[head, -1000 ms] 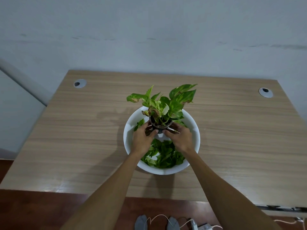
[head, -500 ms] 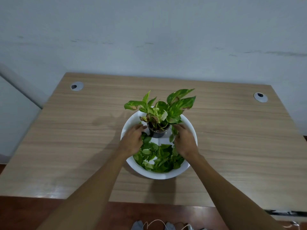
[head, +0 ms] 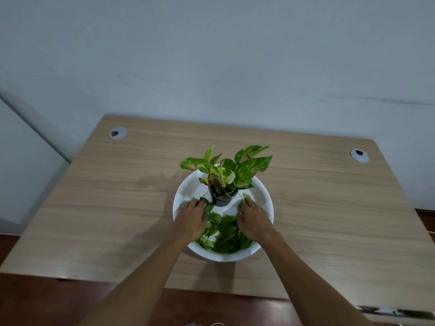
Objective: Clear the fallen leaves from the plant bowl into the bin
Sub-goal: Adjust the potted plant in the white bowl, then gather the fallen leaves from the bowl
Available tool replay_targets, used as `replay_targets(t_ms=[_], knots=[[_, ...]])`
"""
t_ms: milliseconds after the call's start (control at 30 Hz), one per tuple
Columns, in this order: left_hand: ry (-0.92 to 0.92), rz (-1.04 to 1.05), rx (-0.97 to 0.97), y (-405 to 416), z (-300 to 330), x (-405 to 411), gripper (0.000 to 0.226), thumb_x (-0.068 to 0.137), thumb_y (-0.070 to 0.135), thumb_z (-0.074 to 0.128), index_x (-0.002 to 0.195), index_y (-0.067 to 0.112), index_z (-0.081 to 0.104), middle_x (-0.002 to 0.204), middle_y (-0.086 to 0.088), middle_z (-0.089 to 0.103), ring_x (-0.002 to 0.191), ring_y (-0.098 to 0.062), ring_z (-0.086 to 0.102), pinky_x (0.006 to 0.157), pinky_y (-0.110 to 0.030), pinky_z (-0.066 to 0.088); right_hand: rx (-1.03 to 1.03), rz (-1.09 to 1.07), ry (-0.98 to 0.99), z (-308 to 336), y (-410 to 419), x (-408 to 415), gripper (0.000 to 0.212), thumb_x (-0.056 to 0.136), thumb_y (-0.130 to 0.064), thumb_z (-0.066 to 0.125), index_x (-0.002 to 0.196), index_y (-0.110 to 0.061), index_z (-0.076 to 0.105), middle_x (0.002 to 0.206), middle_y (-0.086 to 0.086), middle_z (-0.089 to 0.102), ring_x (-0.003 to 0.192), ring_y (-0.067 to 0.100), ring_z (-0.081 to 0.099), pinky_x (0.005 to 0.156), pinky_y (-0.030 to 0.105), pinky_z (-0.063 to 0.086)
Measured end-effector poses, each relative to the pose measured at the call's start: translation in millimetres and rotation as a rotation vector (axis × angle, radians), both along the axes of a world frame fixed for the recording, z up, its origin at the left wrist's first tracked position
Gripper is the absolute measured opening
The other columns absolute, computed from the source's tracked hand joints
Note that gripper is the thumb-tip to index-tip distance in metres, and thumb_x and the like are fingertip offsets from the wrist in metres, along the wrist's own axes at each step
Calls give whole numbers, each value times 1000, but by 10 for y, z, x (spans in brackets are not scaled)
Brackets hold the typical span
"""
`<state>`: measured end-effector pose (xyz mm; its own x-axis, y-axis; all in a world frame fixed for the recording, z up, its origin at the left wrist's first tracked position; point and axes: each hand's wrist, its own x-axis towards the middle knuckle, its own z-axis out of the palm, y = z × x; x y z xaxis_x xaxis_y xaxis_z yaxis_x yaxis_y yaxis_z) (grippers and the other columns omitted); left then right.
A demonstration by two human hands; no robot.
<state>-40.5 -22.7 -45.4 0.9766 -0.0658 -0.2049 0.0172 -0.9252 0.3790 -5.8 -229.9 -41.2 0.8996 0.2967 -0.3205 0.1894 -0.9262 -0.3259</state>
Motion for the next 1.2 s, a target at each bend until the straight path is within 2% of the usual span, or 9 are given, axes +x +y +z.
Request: replay_targets(t_ms=[167,267,400,500,633,800,933,1067,1200], knots=[[164,70,-128,-173,179,-266,44,101,34,39,140,14,44,136,-11,48,129,-32,41,108,-46,36,-22,24,140,191,19,-244,54,102,-31,38,147,-2,32,157,18,25,139,35,37,109,41,35],[193,23,-123,-224,278,-372,43,100,34,41,137,12,47,136,-11,49,130,-31,43,110,-46,35,-55,62,182,254,65,-390,44,103,-36,37,132,-5,47,141,16,45,125,33,47,105,41,39],[107,-2,-229,-156,422,-378,34,99,26,47,127,14,61,127,-6,62,115,-22,58,96,-36,48,-82,136,254,325,99,-521,45,101,-44,37,124,-8,52,126,13,54,110,30,55,89,39,45],[40,47,-260,-17,479,-289,31,99,24,46,124,16,63,123,-5,64,111,-21,60,92,-38,50,1,82,202,385,28,-404,41,101,-39,40,126,-8,51,130,15,55,115,31,55,96,40,47],[3,23,-167,115,404,-160,42,99,23,44,140,16,48,137,-4,56,126,-23,52,102,-37,44,-2,59,94,375,-66,-163,57,103,-33,37,153,-7,25,162,15,21,149,29,23,117,39,28],[36,-83,-139,144,207,-41,61,99,17,41,156,13,19,160,-5,29,145,-22,32,116,-32,30,-97,63,63,164,-63,-46,62,105,-33,26,157,-8,3,166,11,-1,154,26,-1,123,40,8],[154,-210,-12,143,61,-55,62,102,25,36,157,10,11,166,-7,8,154,-21,7,124,-32,12,-78,62,90,134,-58,-94,58,104,-28,30,155,-6,14,164,16,11,151,28,15,121,39,18],[165,-292,96,135,15,-280,59,102,35,33,155,12,19,166,-4,9,154,-21,4,125,-39,12,-64,99,75,235,-56,-271,48,100,-21,36,146,-5,33,157,17,29,130,34,47,102,39,41],[187,-333,102,133,84,-390,59,103,39,30,154,11,22,165,-6,15,153,-21,9,124,-41,15,-72,140,110,304,-28,-470,48,100,-25,36,144,-8,39,153,13,39,134,31,45,110,41,38]])
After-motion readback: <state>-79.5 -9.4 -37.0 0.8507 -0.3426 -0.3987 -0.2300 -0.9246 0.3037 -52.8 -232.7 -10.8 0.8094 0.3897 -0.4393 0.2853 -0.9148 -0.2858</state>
